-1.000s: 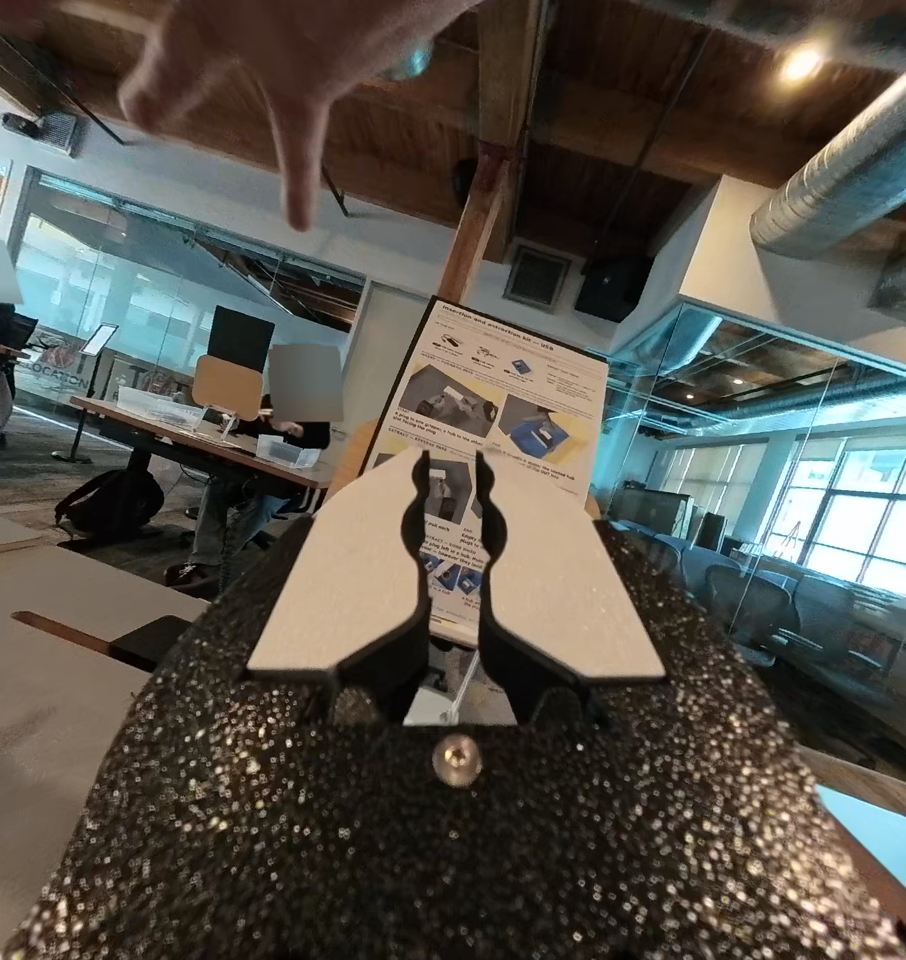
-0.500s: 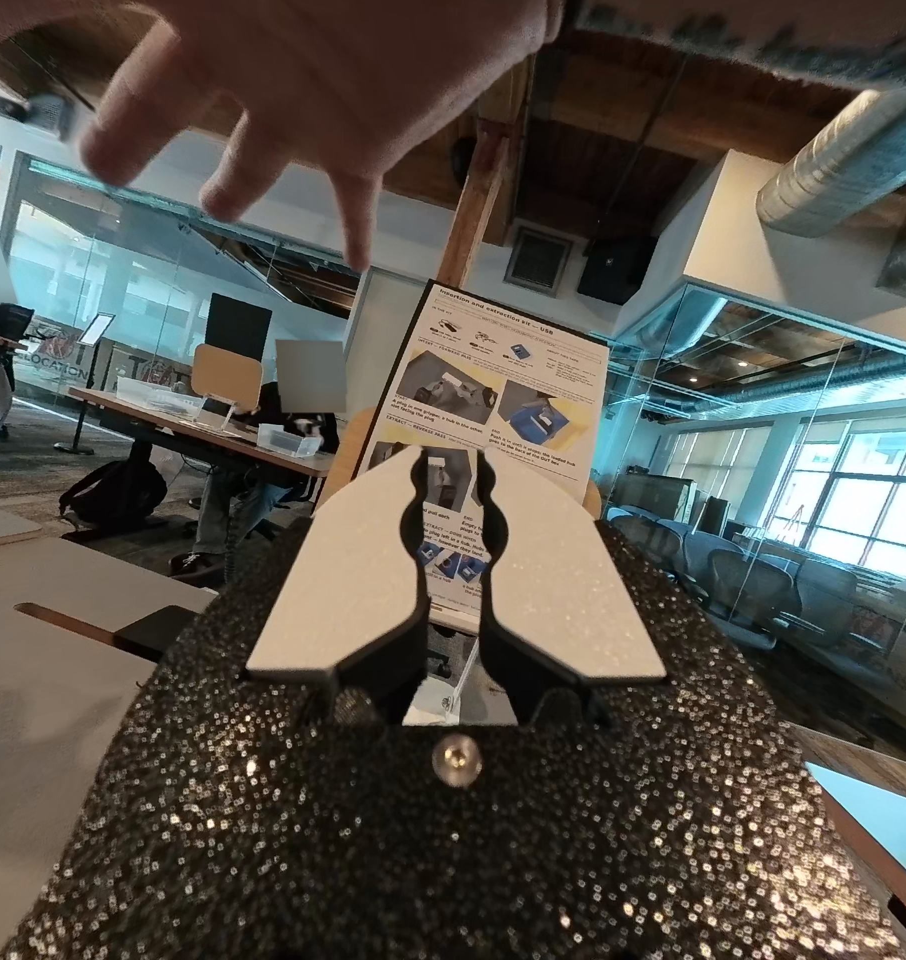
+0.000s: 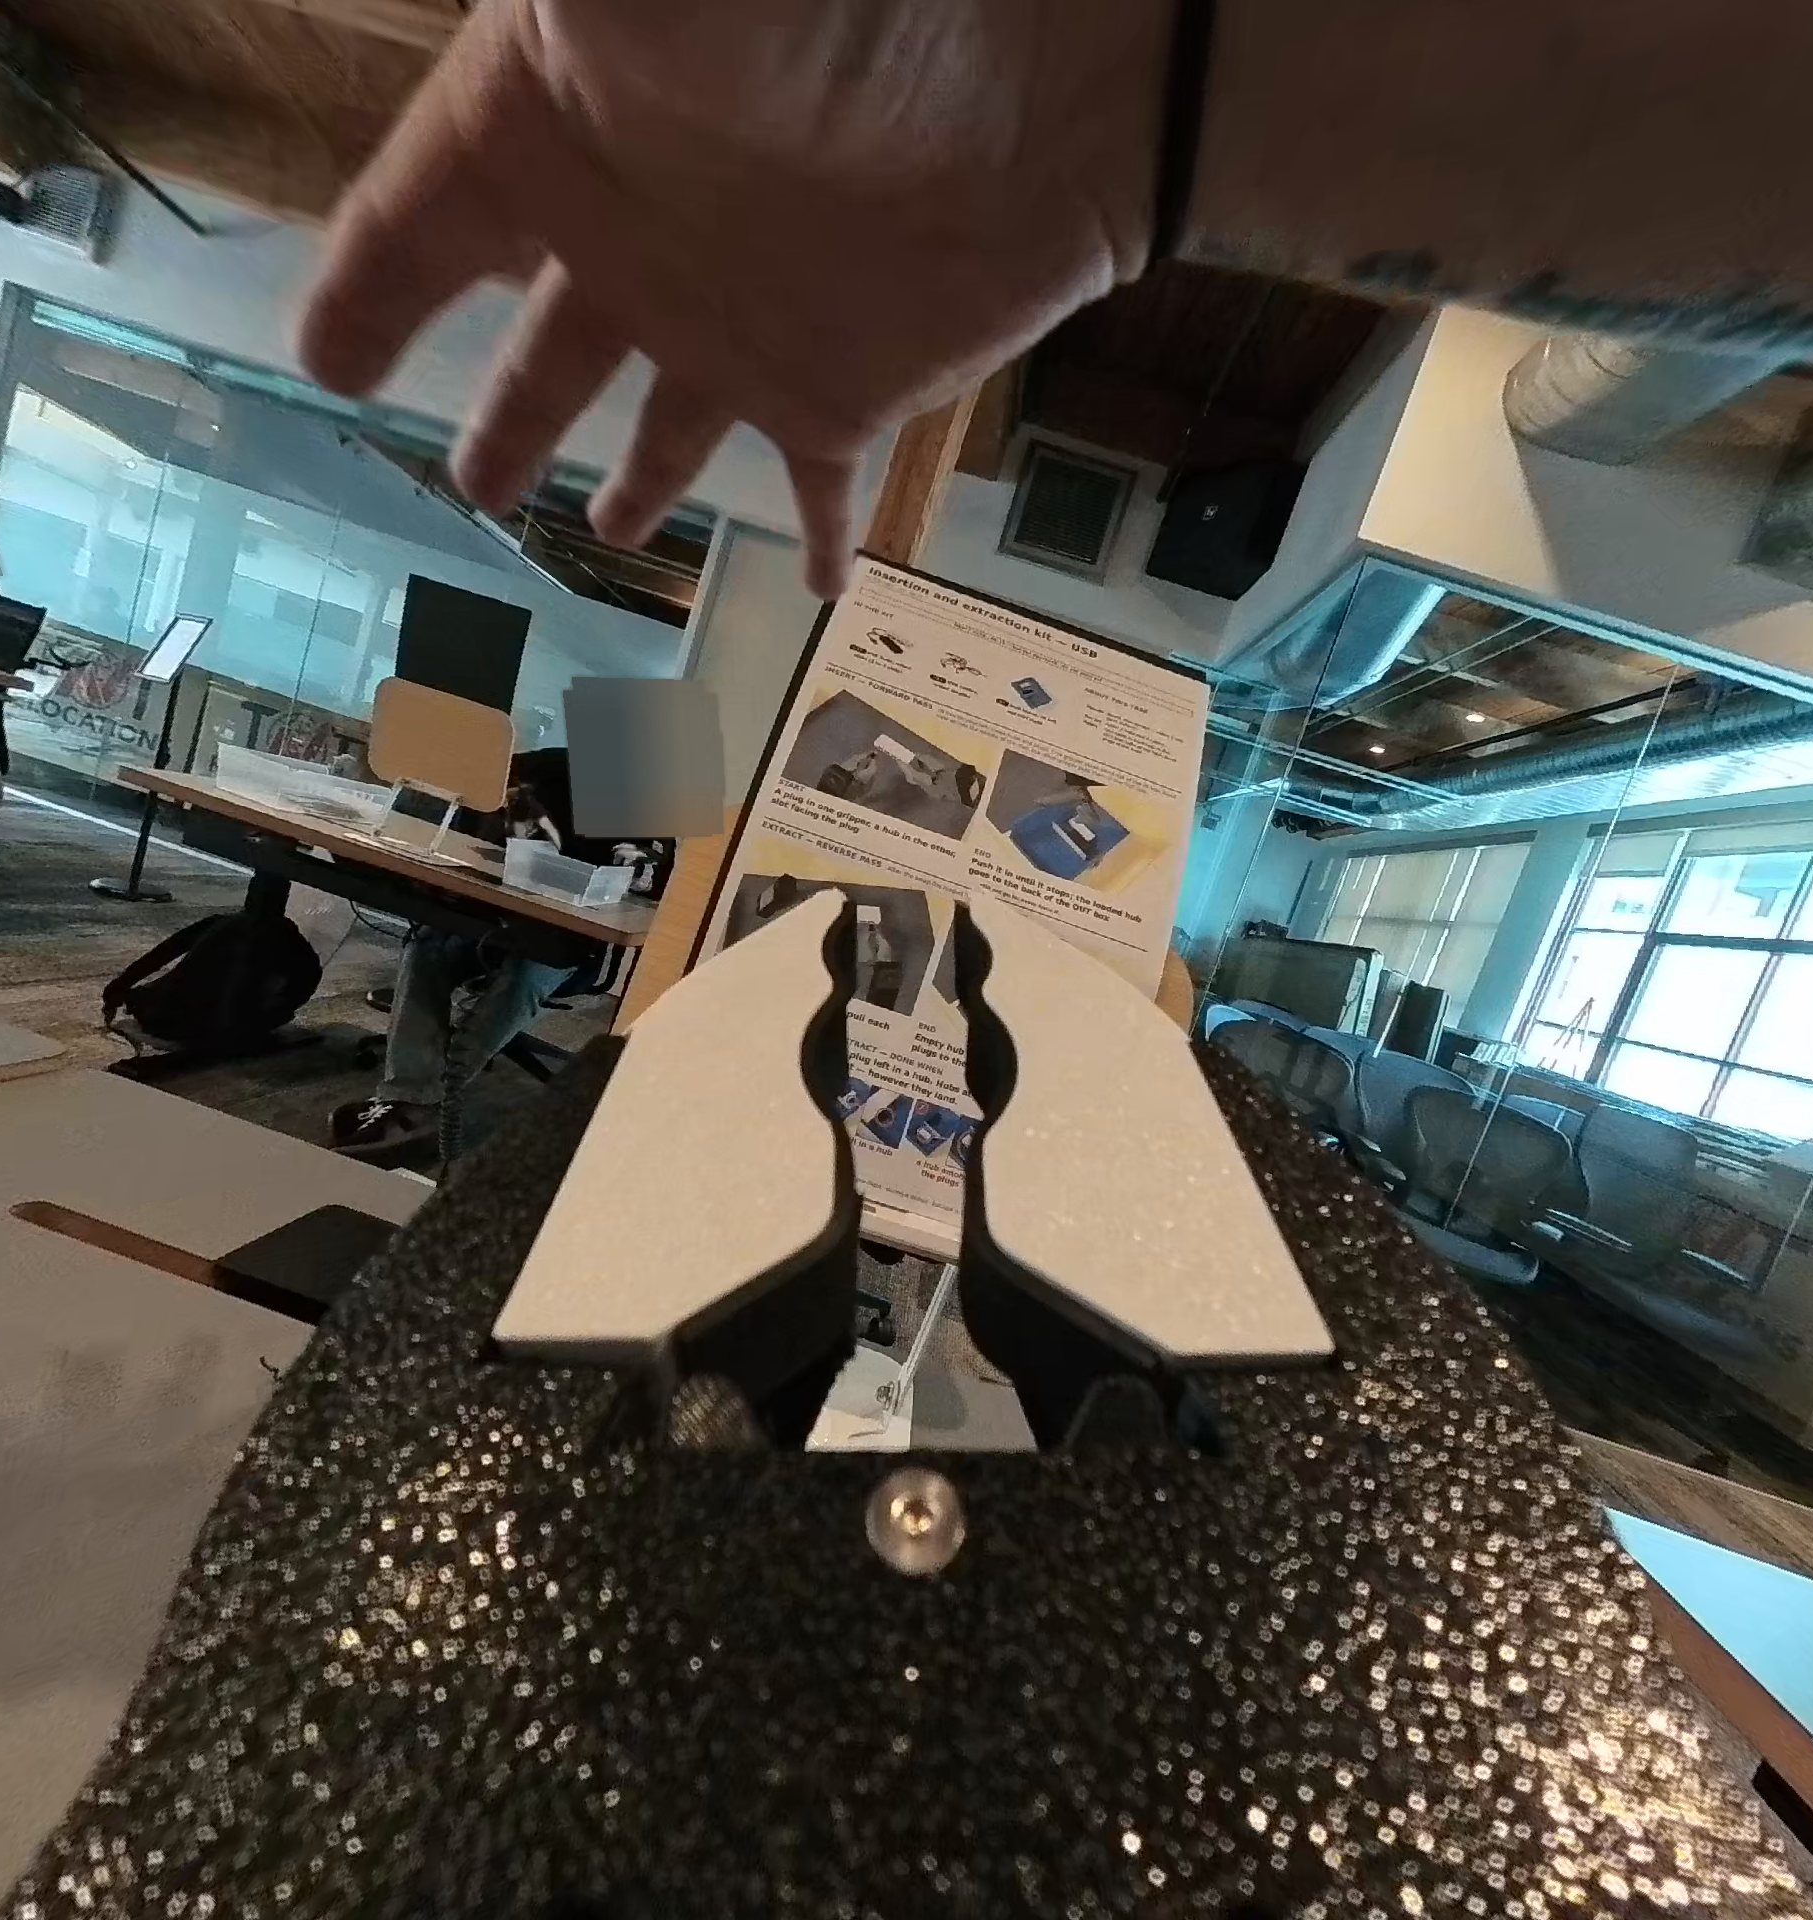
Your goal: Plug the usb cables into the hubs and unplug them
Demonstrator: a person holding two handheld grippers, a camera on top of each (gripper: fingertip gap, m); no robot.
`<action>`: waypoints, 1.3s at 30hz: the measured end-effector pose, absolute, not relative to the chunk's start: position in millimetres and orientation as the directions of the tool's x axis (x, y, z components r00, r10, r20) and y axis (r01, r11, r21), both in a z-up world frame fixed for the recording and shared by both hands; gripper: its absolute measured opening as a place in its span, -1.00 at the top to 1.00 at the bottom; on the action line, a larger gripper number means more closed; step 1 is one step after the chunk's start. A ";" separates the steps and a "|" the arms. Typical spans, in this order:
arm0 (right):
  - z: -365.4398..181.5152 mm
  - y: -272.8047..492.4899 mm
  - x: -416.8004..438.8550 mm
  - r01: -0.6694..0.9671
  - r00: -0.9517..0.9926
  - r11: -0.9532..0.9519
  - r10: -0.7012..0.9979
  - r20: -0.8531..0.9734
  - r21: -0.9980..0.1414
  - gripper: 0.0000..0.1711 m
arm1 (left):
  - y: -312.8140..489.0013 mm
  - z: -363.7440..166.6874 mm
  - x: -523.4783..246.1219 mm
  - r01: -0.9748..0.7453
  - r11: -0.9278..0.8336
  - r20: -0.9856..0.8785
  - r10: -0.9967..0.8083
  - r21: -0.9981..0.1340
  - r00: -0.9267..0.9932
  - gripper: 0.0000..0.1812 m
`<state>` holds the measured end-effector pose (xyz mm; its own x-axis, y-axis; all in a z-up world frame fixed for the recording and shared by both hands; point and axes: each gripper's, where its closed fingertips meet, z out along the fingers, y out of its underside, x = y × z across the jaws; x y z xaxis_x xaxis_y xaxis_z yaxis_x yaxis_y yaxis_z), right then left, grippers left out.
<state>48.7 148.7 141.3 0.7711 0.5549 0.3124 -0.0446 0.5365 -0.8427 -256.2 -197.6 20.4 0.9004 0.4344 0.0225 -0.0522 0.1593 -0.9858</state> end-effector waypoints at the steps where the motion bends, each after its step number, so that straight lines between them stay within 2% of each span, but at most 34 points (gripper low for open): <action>1: 141.2 148.7 48.7 -0.044 0.771 0.536 0.555 0.313 -0.843 0.80 | -197.6 20.4 -256.1 -0.055 0.157 0.019 0.436 -0.986 0.900 0.58; 19: 140.5 150.5 49.5 -0.041 0.774 0.533 0.552 0.311 -0.845 0.81 | -200.8 24.0 -253.1 -0.120 0.148 -0.040 0.457 -0.982 0.889 1.00; 26: 140.4 151.1 50.4 -0.039 0.775 0.531 0.550 0.310 -0.846 0.81 | -200.6 24.6 -251.8 -0.123 0.152 -0.042 0.451 -0.981 0.891 1.00; 39: 140.1 152.0 51.9 -0.035 0.779 0.528 0.547 0.308 -0.848 0.81 | -202.8 26.7 -252.8 -0.121 0.171 -0.030 0.455 -0.978 0.890 0.85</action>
